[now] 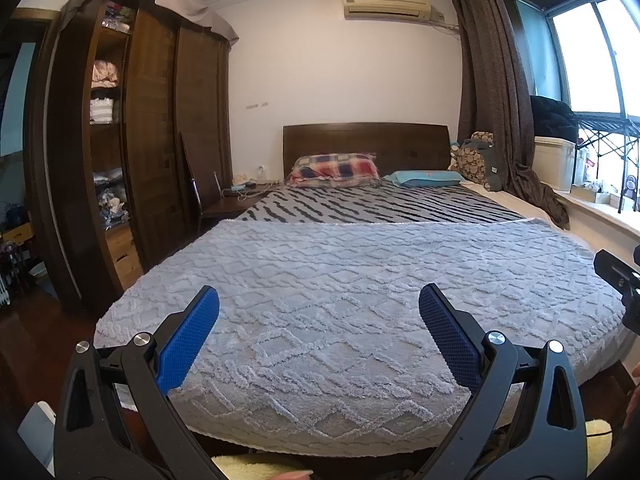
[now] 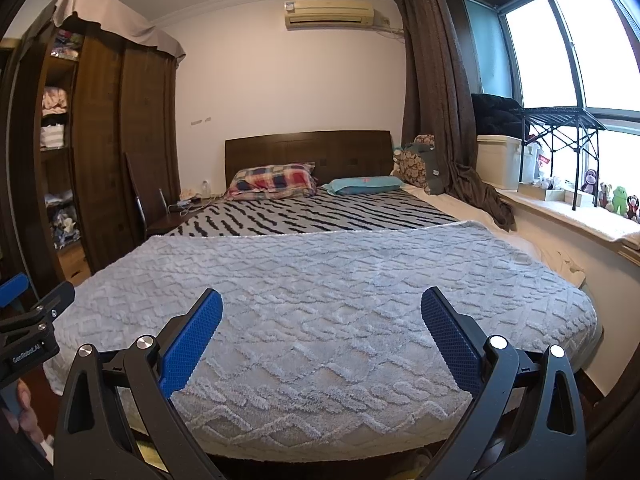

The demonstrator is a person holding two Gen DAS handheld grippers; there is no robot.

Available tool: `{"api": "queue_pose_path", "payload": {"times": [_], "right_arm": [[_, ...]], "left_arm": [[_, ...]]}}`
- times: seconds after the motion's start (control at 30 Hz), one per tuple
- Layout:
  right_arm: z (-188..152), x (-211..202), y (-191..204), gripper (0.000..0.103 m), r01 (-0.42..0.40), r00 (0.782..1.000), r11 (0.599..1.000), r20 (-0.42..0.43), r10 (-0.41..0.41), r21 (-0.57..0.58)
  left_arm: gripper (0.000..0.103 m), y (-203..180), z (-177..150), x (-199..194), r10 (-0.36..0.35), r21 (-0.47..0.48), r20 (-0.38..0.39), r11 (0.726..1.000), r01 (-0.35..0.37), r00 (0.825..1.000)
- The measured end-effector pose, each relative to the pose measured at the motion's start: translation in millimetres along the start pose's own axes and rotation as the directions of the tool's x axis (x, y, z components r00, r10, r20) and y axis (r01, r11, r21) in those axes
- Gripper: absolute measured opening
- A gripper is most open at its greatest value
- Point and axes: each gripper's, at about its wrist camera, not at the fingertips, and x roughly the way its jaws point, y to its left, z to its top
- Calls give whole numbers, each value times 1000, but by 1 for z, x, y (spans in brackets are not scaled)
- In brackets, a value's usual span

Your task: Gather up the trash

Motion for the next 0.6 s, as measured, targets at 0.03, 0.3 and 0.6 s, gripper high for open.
{"api": "queue_pose_path", "payload": {"times": [0.03,0.3,0.6], "right_arm": [[0,0,0,100,0,1000,1000,0,0,1],[-1,3,1,100,2,1000,1000,-11,-2,0],[-3,8,2,100,6,1000,1000,-12,-6,-5]], "left_arm": [[95,1,0,1,-6,-7,-7,1000,6,1000],[95,2,-2,2,-20,-17,5,1000,21,1000],[95,6,-1,9,-32,-45,-26,999,30,999]]}}
